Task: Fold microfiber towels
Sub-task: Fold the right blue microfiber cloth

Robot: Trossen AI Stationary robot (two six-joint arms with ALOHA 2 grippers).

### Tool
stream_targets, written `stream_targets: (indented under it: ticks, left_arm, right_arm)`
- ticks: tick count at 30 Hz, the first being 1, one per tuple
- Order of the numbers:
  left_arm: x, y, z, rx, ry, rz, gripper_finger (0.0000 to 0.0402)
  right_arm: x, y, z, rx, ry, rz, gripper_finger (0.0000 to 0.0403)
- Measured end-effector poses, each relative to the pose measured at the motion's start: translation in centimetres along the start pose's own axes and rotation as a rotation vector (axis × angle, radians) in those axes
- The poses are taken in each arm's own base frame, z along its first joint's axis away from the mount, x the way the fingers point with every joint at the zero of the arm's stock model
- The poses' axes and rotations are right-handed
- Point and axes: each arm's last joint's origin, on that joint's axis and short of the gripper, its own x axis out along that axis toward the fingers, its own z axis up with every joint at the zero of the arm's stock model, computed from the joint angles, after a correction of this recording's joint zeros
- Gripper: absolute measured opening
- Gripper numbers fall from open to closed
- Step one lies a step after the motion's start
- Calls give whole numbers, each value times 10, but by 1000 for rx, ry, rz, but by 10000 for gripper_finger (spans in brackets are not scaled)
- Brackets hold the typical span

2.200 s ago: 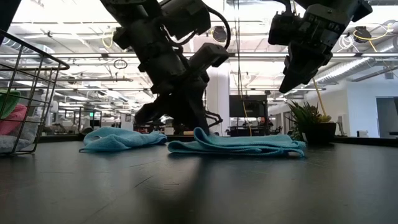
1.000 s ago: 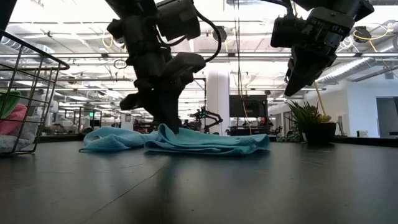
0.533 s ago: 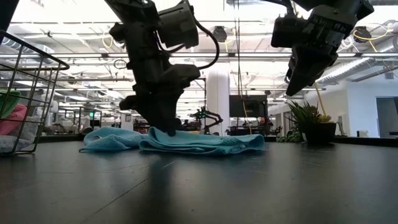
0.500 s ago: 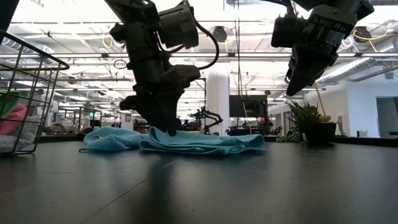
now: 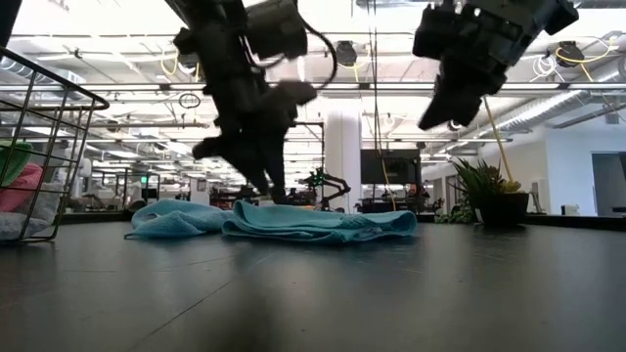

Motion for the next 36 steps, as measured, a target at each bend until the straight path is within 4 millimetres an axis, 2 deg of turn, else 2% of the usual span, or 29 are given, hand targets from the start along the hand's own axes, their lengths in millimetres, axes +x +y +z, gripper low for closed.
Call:
stream_targets:
  ticks: [5,9,13,16,19,21,24,27,31,36]
  left_arm:
    - [-37,1,3,12,-114,5,93]
    - [-74,3,4,10,-227,-27,79]
    - [-109,8,3,1,-347,-38,72]
    - [-128,12,3,41,-429,-25,72]
    - [-138,18,3,56,-450,-3,72]
    - [-138,21,3,54,-438,15,72]
    - [-135,25,1,57,-403,53,72]
    - [-129,26,1,62,-377,79,72]
    - [-130,26,1,61,-377,79,72]
    - [-129,28,2,88,-374,94,72]
  right_arm:
    - [-1,0,8,-13,-50,7,0]
    - [-10,-1,27,-28,-114,7,0]
    - [-29,1,59,-112,-195,-9,0]
    - [-45,-1,84,-185,-149,-58,0]
    - [-54,-1,110,-257,-32,-128,0]
    - [-52,0,127,-310,47,-172,0]
    - [-37,1,145,-356,140,-200,0]
    - [-11,-1,147,-350,226,-205,0]
    - [27,-4,134,-240,334,-181,0]
    - [69,2,107,-153,419,-136,0]
